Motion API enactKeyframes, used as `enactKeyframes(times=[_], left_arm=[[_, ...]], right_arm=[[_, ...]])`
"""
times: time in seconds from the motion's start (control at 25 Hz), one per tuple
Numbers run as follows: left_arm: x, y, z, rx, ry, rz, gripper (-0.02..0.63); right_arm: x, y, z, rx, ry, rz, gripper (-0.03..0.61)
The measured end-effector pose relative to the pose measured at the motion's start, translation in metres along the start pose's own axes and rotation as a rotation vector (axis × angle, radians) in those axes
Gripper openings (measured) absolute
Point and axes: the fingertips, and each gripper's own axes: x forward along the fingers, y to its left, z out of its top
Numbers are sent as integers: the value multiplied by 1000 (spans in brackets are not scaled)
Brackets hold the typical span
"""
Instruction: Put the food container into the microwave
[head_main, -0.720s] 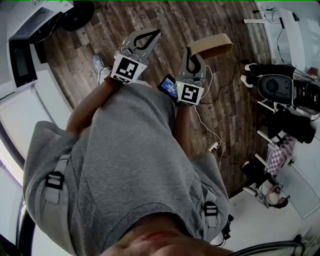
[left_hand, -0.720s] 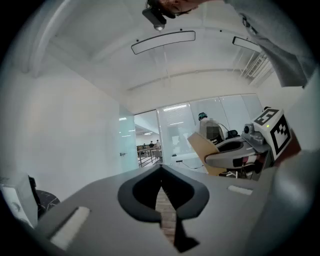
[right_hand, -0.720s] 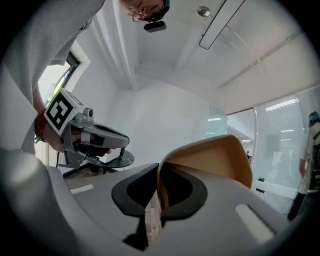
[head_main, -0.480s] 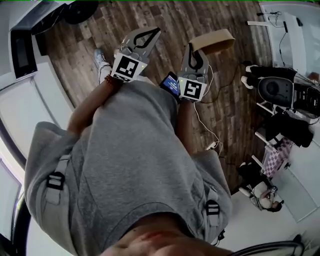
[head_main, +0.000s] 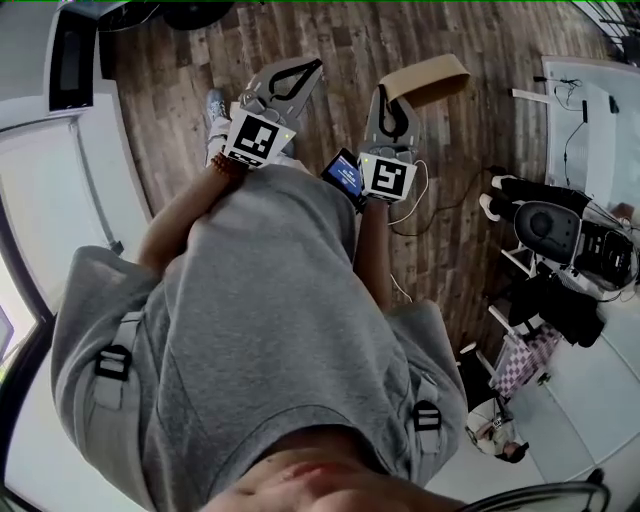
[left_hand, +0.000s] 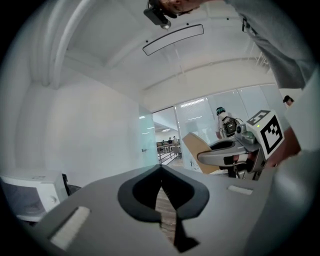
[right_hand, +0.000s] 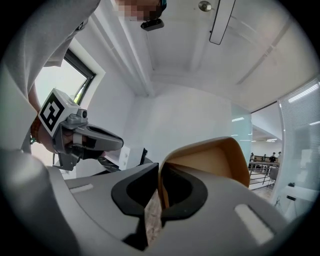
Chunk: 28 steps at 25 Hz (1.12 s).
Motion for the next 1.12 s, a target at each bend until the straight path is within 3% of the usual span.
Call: enactKeyframes(times=[0.44,0.68,0.88,1.12], left_arm=[[-50,79,2,9,37,218,2],[-80,121,-9,-14,56,344,2],[-106,157,-11,-21,64,454,2],[-148,200,-16,-25,68,581,2]], right_arm=[[67,56,38,-62,-56,205,43],[107,96,53,-28,-111,320,43],[135,121,61,-103,-75,422,43],[170,175,82,-95,-133,544,43]])
